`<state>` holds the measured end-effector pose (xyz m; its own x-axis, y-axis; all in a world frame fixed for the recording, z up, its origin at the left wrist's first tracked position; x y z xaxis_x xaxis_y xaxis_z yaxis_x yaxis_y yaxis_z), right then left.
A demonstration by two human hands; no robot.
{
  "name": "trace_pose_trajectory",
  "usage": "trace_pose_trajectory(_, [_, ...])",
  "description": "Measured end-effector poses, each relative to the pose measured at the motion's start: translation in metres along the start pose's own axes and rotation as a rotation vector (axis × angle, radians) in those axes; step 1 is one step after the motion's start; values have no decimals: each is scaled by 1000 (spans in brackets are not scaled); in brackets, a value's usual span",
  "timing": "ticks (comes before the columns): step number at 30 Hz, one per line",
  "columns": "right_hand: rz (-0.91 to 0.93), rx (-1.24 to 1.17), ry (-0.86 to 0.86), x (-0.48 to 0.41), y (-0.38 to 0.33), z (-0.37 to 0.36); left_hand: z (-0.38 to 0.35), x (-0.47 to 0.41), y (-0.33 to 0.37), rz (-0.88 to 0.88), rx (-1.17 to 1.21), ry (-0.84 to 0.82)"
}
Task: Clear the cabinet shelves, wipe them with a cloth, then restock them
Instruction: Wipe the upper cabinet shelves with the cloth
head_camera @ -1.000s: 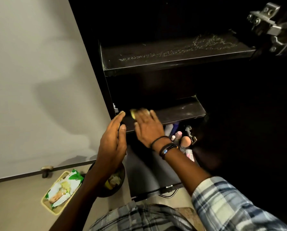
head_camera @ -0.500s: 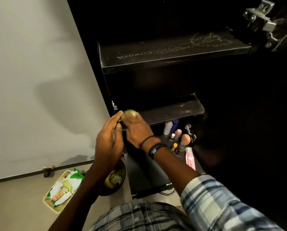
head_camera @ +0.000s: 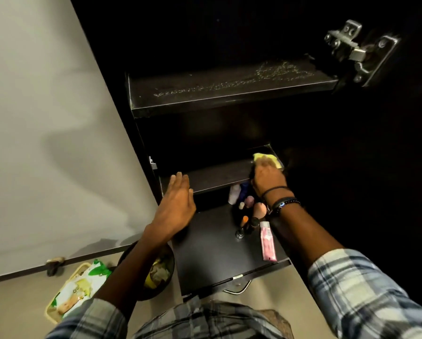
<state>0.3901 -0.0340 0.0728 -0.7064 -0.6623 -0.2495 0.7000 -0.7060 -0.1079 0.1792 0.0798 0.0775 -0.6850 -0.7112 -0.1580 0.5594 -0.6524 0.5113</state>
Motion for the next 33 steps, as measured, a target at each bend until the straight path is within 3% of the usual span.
trace_pose_trajectory(2, [201, -211, 51, 19, -48, 0, -5, -5, -1, 21, -74, -28])
trace_pose_trajectory(5, [424, -286, 59, 54, -77, 3, -6, -7, -4, 27, -163, -56])
trace_pose_trajectory(7, [292, -173, 122, 28, -37, 5, -7, -4, -5, 21, -197, -89])
trace_pose_trajectory(9, [120, 92, 43, -3, 10, -3, -6, -1, -5, 14, -226, -121])
trace_pose_trajectory(11, [26, 168, -30, -22, 26, -4, -1, -1, 1, -17, -264, -112])
trace_pose_trajectory(14, [41, -182, -5, -18, -23, -1, 14, -5, 18, -111, -361, -80])
trace_pose_trajectory(17, [363, -463, 8, 27, -99, -4, 32, -10, 36, -273, -554, -37])
trace_pose_trajectory(19, [447, -390, 66, 30, -96, -4, 44, -10, 41, -335, -671, -31])
trace_pose_trajectory(21, [303, -201, 120, -1, -47, -1, 52, -8, 42, -379, -751, -36])
trace_pose_trajectory(25, [71, 193, 15, -45, 22, 6, 51, 5, 45, -480, -882, -75])
trace_pose_trajectory(30, [241, 215, 15, -37, -21, -8, 51, 8, 34, -510, -936, -110])
trace_pose_trajectory(33, [79, 227, 8, -48, 18, 5, 48, 10, 27, -538, -940, -119])
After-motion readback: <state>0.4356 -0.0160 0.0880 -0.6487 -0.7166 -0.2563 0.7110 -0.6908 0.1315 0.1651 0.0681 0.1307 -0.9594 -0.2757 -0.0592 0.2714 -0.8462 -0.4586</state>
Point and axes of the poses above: each hand's wrist, its own x-axis away from the middle knuckle, its own z-axis out of the back of the hand, y = z × x, the point moved 9 cm from there along -x, towards the middle knuckle, and after that the axes turned 14 degrees about y, right-handed, at the moved point
